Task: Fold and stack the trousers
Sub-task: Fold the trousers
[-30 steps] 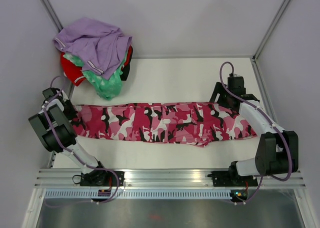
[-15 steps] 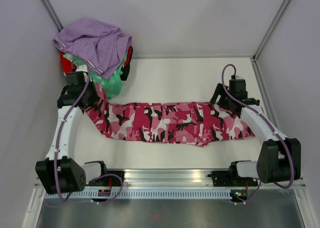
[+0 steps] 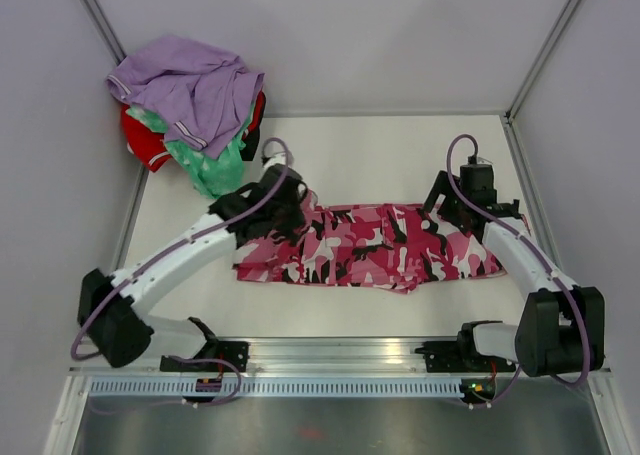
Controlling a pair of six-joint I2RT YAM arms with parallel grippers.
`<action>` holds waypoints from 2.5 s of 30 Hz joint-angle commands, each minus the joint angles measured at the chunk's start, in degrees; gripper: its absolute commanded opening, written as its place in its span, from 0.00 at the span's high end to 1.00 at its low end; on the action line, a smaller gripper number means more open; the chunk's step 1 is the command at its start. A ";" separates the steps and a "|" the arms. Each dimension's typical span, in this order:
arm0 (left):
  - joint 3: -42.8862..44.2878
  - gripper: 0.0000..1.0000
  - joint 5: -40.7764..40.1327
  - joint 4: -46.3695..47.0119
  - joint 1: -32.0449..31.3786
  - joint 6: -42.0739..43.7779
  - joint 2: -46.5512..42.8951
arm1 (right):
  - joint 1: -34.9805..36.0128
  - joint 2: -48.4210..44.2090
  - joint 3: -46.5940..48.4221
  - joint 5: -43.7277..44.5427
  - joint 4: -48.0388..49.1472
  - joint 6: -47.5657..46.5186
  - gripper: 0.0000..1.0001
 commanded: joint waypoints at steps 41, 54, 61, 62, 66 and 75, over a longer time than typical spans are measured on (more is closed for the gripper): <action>-5.80 0.00 2.73 8.60 7.44 -3.80 0.69 | -4.69 -10.68 6.65 -15.78 -7.08 -4.83 0.03; -28.07 0.06 17.87 23.98 18.10 1.65 3.65 | 2.19 -11.11 1.91 -6.39 -10.51 -6.06 0.04; -28.78 0.49 20.58 30.57 18.89 3.84 9.19 | 2.19 -13.49 3.05 -4.90 -13.76 -5.80 0.03; -28.60 0.65 20.50 30.84 18.89 3.93 9.28 | 2.19 -13.66 3.40 -3.85 -14.64 -5.71 0.03; -27.37 0.98 17.96 27.43 20.64 5.34 6.83 | 2.10 -14.10 3.76 -0.24 -15.52 -5.27 0.03; -17.98 0.98 16.19 11.08 38.92 16.41 -12.86 | 3.77 -13.05 -0.99 -8.15 -9.37 -2.28 0.05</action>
